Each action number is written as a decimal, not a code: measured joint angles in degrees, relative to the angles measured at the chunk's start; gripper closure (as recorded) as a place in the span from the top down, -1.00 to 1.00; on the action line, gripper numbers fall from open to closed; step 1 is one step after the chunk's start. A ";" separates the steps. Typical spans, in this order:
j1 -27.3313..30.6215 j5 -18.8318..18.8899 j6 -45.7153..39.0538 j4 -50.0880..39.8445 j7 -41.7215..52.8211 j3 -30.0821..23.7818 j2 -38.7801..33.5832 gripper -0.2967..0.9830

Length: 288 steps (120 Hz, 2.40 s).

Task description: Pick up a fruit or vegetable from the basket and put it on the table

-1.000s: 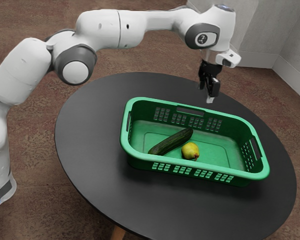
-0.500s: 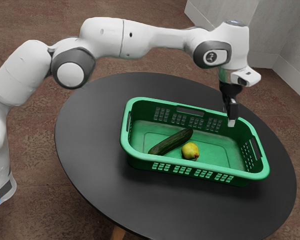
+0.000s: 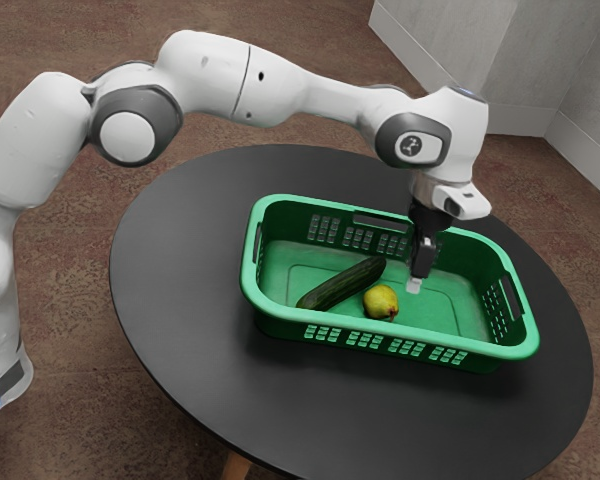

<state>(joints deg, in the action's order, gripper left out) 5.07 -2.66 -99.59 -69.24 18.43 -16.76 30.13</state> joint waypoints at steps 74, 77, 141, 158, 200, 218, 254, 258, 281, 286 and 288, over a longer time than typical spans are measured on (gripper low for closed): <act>-2.22 6.01 19.94 13.94 2.49 0.33 9.66 0.54; -2.23 5.99 19.64 13.94 2.56 0.30 9.76 0.54; -4.64 5.42 13.67 13.78 2.74 0.06 11.68 0.54; -4.79 4.67 12.71 12.77 2.68 0.11 12.31 0.54; -4.96 3.34 11.32 12.10 2.11 0.17 13.19 0.44; -5.05 3.34 11.17 12.11 1.82 0.16 13.11 0.22; -5.07 3.62 10.89 12.18 1.43 0.14 12.85 0.00; -5.07 3.62 10.88 12.18 1.41 0.17 12.78 0.01; -4.96 3.78 10.85 12.71 1.30 0.42 11.43 0.00; -4.80 3.83 10.86 12.80 1.28 0.49 10.95 0.00; -4.73 3.86 10.86 12.82 1.27 0.51 10.65 0.00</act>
<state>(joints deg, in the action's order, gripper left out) 0.34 1.20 -88.73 -56.42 19.70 -16.25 40.78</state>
